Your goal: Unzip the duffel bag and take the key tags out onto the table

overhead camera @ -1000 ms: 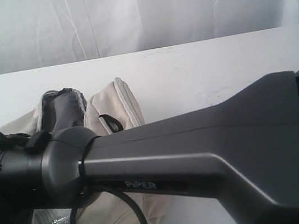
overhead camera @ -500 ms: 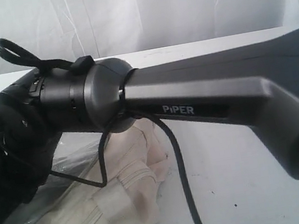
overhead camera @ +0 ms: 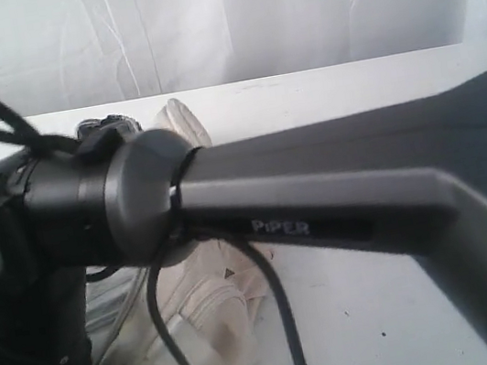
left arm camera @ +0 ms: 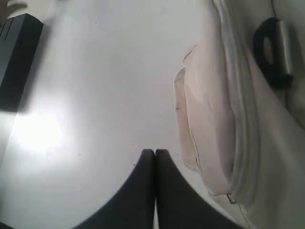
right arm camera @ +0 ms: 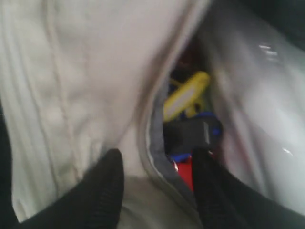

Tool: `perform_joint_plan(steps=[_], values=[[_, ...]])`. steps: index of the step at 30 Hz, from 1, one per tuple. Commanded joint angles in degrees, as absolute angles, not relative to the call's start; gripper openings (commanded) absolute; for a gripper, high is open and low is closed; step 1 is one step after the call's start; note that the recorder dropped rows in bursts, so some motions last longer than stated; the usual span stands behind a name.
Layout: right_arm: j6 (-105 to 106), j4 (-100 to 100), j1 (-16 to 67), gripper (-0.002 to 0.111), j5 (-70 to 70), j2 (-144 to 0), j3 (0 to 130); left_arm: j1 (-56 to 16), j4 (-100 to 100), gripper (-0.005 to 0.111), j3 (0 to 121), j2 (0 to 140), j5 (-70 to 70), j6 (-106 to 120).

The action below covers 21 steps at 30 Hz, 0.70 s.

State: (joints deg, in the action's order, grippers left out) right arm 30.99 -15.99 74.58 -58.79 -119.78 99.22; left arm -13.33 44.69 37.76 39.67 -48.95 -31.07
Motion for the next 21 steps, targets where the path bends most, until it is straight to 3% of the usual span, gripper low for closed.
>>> perform_joint_plan(steps=[1,7,12,16,21], values=[[31.88,-16.05,78.05,0.043,-57.13,-123.34,98.59,-13.27,44.81,0.0,37.77,39.32,-49.22,-31.3],[29.92,-14.74,78.83,0.065,-49.7,-127.14,98.59,-13.27,44.81,0.0,37.77,39.32,-49.22,-31.3],[29.57,-14.43,78.83,0.063,-46.45,-130.62,98.59,-13.27,44.8,0.0,37.77,39.32,-49.22,-31.19],[29.57,-14.43,78.83,0.05,-46.33,-133.64,98.59,-13.27,44.8,0.0,37.77,39.32,-49.22,-31.07],[29.57,-14.43,78.83,0.008,-48.85,-132.28,98.81,-13.27,44.8,0.0,37.77,39.32,-49.22,-31.07]])
